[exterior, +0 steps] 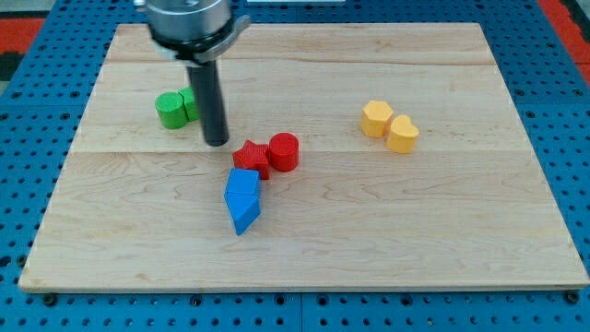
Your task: Push the green blocks into the yellow blocks
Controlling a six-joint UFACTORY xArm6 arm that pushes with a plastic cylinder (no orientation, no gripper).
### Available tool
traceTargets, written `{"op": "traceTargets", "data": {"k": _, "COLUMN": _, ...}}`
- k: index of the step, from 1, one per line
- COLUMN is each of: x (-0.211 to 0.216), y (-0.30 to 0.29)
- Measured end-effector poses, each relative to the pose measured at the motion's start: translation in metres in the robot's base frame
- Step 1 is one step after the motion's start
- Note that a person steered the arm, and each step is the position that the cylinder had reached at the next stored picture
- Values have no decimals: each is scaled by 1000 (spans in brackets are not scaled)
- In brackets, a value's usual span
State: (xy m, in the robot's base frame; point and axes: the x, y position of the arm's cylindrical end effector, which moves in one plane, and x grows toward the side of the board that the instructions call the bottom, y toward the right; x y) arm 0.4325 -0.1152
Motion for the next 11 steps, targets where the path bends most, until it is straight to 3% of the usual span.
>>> {"op": "traceTargets", "data": {"k": 2, "x": 28, "y": -64}}
{"op": "traceTargets", "data": {"k": 4, "x": 36, "y": -85}}
{"op": "traceTargets", "data": {"k": 7, "x": -81, "y": -61}}
{"op": "traceTargets", "data": {"k": 8, "x": -83, "y": -102}}
{"op": "traceTargets", "data": {"k": 9, "x": -124, "y": -66}}
{"op": "traceTargets", "data": {"k": 10, "x": -69, "y": 14}}
{"op": "traceTargets", "data": {"k": 11, "x": -45, "y": 63}}
